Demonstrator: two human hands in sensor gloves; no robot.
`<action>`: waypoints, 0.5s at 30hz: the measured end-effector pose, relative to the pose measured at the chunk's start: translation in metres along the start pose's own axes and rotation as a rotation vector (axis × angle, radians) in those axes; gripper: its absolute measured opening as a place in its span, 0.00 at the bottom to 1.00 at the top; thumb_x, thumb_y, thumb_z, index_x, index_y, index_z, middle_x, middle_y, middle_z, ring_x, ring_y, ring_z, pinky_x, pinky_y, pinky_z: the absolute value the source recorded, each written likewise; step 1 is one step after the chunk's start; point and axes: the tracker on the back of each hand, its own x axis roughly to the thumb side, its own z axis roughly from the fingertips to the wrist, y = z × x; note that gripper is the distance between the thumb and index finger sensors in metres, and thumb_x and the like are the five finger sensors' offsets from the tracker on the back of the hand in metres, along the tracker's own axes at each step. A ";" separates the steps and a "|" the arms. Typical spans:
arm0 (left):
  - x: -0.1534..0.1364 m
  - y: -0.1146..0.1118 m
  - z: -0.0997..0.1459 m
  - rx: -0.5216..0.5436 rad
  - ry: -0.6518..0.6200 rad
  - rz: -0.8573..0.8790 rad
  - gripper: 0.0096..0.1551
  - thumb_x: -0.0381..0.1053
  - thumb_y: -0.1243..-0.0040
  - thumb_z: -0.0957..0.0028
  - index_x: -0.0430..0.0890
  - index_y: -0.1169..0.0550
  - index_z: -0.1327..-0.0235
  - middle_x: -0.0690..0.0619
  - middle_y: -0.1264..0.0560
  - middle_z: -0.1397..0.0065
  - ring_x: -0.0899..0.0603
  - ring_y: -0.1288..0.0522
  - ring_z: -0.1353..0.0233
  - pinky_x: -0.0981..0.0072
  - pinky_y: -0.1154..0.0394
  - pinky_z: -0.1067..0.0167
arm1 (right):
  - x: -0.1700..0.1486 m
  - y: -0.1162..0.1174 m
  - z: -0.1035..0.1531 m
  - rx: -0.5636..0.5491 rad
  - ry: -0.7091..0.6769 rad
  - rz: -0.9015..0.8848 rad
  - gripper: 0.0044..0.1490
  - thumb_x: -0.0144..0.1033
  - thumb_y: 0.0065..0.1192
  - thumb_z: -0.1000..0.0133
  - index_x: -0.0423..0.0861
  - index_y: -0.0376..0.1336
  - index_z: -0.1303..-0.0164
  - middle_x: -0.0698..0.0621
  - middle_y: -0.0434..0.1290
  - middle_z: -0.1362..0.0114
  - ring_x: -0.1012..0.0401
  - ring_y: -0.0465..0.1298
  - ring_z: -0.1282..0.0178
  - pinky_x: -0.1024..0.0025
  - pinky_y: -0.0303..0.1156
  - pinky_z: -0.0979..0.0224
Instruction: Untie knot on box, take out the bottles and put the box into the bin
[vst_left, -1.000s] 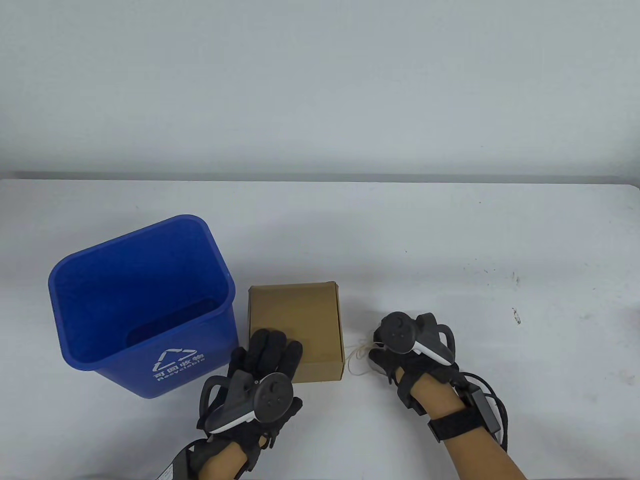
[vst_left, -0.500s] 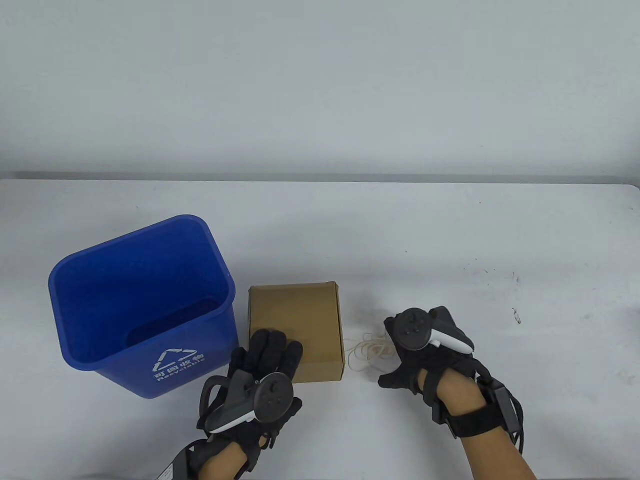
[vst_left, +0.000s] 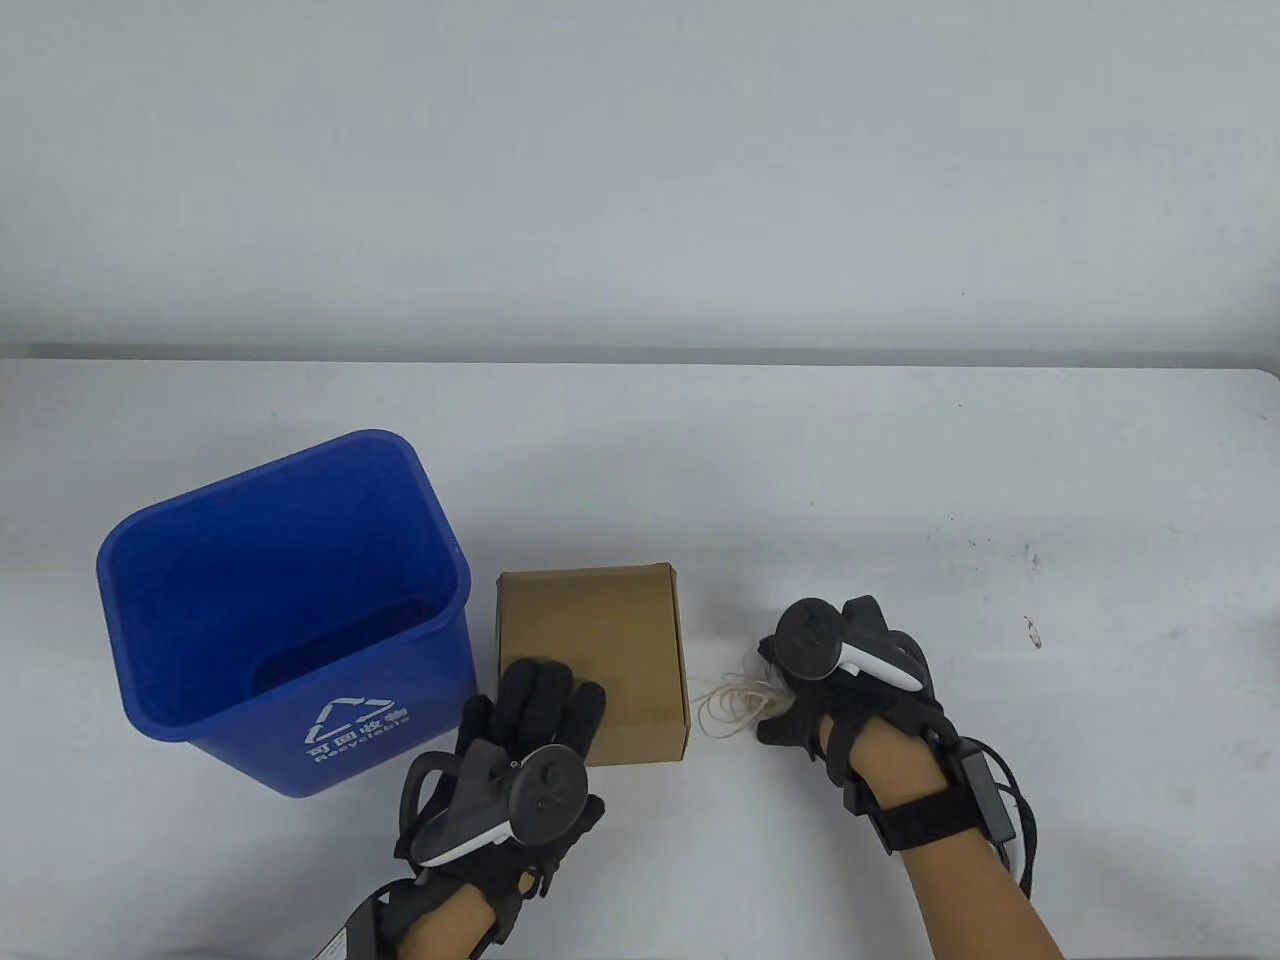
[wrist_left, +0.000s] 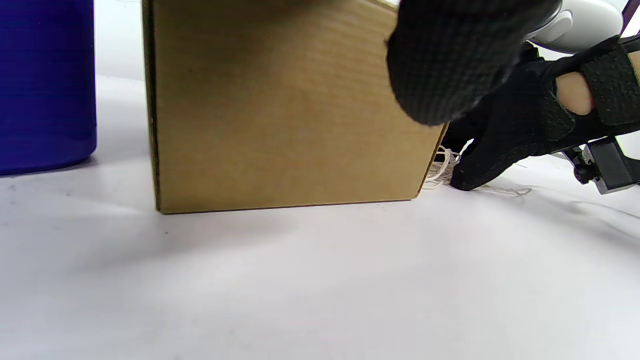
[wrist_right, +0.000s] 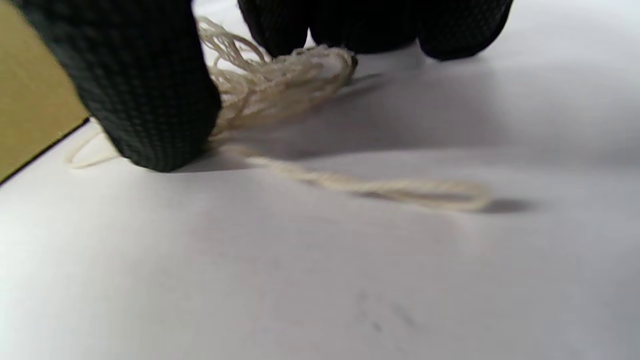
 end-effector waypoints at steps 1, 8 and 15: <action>0.000 0.000 0.000 0.000 0.000 0.001 0.60 0.62 0.37 0.49 0.53 0.61 0.19 0.45 0.67 0.17 0.28 0.68 0.16 0.19 0.57 0.27 | 0.002 0.000 0.000 -0.008 -0.005 0.003 0.47 0.49 0.74 0.50 0.47 0.54 0.26 0.48 0.52 0.21 0.50 0.59 0.30 0.52 0.63 0.32; 0.000 0.000 0.001 0.002 0.002 -0.005 0.60 0.62 0.37 0.50 0.53 0.61 0.19 0.45 0.67 0.17 0.28 0.68 0.16 0.20 0.57 0.27 | 0.029 -0.003 -0.004 -0.099 -0.024 0.138 0.28 0.40 0.74 0.50 0.48 0.68 0.40 0.47 0.73 0.36 0.57 0.78 0.47 0.63 0.79 0.48; 0.001 -0.001 0.001 0.009 0.000 -0.008 0.60 0.63 0.37 0.50 0.53 0.61 0.19 0.45 0.67 0.16 0.28 0.68 0.16 0.19 0.57 0.27 | 0.037 -0.001 -0.002 -0.142 -0.076 0.203 0.23 0.39 0.75 0.50 0.46 0.72 0.47 0.46 0.77 0.43 0.60 0.82 0.55 0.64 0.82 0.54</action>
